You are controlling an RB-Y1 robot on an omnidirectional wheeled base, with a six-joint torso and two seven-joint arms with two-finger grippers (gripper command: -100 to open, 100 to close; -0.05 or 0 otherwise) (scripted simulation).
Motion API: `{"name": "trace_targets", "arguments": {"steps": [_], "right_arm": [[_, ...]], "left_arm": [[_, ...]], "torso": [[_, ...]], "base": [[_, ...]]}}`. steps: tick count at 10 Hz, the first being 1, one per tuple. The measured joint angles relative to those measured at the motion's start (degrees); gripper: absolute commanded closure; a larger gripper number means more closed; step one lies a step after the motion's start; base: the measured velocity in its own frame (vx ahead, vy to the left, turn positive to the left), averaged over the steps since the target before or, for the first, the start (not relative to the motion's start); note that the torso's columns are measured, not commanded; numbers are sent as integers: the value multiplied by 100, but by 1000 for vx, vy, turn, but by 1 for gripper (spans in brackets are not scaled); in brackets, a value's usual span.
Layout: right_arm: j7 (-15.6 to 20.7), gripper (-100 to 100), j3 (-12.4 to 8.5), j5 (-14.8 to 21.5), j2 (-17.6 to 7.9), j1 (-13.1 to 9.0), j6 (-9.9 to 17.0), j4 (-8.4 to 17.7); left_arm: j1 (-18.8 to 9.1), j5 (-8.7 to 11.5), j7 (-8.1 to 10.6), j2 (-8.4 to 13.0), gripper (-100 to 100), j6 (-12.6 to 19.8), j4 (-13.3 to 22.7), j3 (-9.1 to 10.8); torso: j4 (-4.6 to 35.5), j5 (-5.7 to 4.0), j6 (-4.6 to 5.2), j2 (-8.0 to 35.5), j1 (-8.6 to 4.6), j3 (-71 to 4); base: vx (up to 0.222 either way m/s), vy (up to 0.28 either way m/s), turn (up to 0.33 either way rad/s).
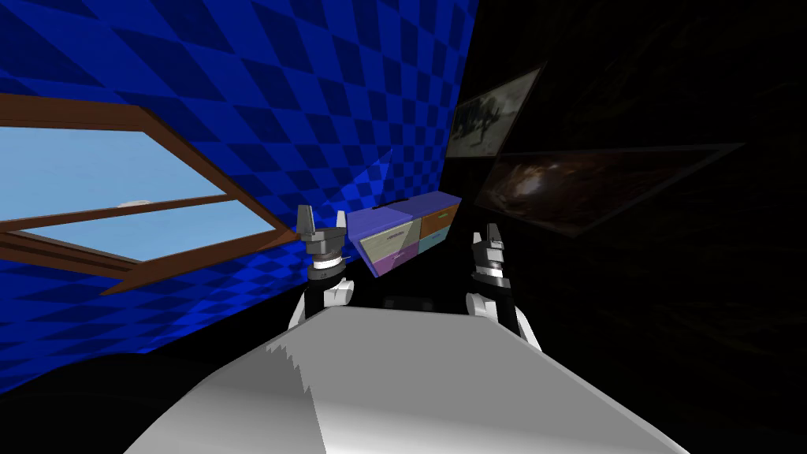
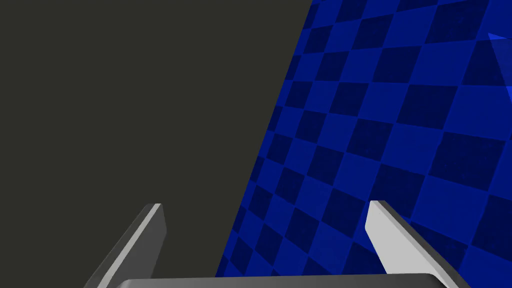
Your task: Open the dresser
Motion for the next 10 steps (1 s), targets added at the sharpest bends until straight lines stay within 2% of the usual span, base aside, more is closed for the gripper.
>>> {"name": "trace_targets", "arguments": {"steps": [2, 9, 10], "right_arm": [[0, 0, 0, 0, 0, 0, 0, 0], [0, 0, 0, 0, 0, 0, -1, -2], [0, -100, 0, 0, 0, 0, -1, -2]], "left_arm": [[0, 0, 0, 0, 0, 0, 0, 0], [0, 0, 0, 0, 0, 0, -2, 0], [0, 0, 0, 0, 0, 0, -2, 0]], "torso": [[600, 0, 0, 597, 0, -1200], [3537, 0, 0, 3539, 0, -7073], [3960, 0, 0, 3962, 0, -7919]], "base": [[0, 0, 0], [0, 0, 0], [9, 4, 35]]}}
